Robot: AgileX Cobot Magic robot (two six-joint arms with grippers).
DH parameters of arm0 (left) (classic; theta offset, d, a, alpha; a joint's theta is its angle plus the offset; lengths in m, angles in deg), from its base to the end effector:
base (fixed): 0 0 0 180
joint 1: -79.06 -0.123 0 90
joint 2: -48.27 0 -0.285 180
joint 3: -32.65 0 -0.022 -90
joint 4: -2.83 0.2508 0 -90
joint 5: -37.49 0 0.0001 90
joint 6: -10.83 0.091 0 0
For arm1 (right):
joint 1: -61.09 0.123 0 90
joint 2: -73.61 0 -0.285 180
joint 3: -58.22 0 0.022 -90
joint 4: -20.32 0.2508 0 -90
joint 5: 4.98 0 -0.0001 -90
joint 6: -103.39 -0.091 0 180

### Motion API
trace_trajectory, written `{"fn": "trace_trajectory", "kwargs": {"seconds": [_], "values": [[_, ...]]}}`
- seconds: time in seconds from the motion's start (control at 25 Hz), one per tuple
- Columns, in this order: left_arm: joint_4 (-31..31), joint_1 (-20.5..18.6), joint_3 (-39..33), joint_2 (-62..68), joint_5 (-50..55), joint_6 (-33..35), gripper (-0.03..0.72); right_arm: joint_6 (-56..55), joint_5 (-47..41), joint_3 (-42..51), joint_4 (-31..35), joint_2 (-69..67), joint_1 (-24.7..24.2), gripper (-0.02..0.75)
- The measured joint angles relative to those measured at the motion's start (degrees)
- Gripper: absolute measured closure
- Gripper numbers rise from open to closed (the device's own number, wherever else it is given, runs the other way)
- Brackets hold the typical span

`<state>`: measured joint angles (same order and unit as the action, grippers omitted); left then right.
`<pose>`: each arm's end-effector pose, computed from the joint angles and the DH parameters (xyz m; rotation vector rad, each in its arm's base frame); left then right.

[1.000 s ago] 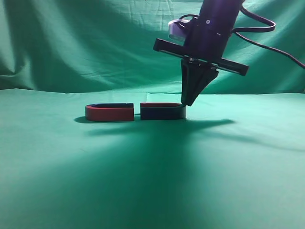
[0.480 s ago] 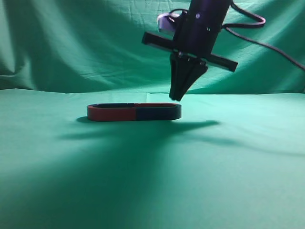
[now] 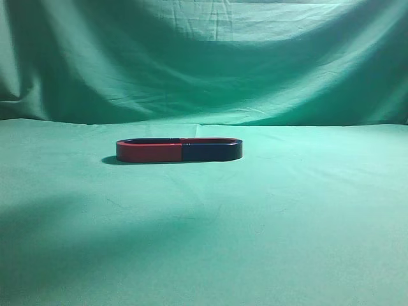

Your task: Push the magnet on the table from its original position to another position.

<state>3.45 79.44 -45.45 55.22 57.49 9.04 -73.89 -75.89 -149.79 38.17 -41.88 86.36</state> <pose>0.0529 0.0000 0.1773 -0.0158 1.8334 -0.0161 0.3554 0.1969 0.3328 -0.6113 2.7182 0.5361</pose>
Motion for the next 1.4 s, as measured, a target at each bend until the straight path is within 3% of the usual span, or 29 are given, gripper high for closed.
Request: {"fn": "trace_trajectory", "kwargs": {"seconds": [0.32, 0.68, 1.0, 1.4], "values": [[0.0, 0.0, 0.0, 0.0, 0.0, 0.0, 0.316, -2.46, -0.63, 3.58, -3.53, 16.44, 0.0, 0.738], [0.0, 0.0, 0.0, 0.0, 0.0, 0.0, 0.316, -4.4, -0.27, 22.98, -7.26, 35.49, 0.0, 0.738], [0.0, 0.0, 0.0, 0.0, 0.0, 0.0, 0.316, -4.25, 17.75, 45.03, -7.39, 52.65, 0.0, 0.738], [0.0, 0.0, 0.0, 0.0, 0.0, 0.0, 0.316, -4.15, 27.39, 63.07, -8.43, 70.62, 0.0, 0.738]]}}
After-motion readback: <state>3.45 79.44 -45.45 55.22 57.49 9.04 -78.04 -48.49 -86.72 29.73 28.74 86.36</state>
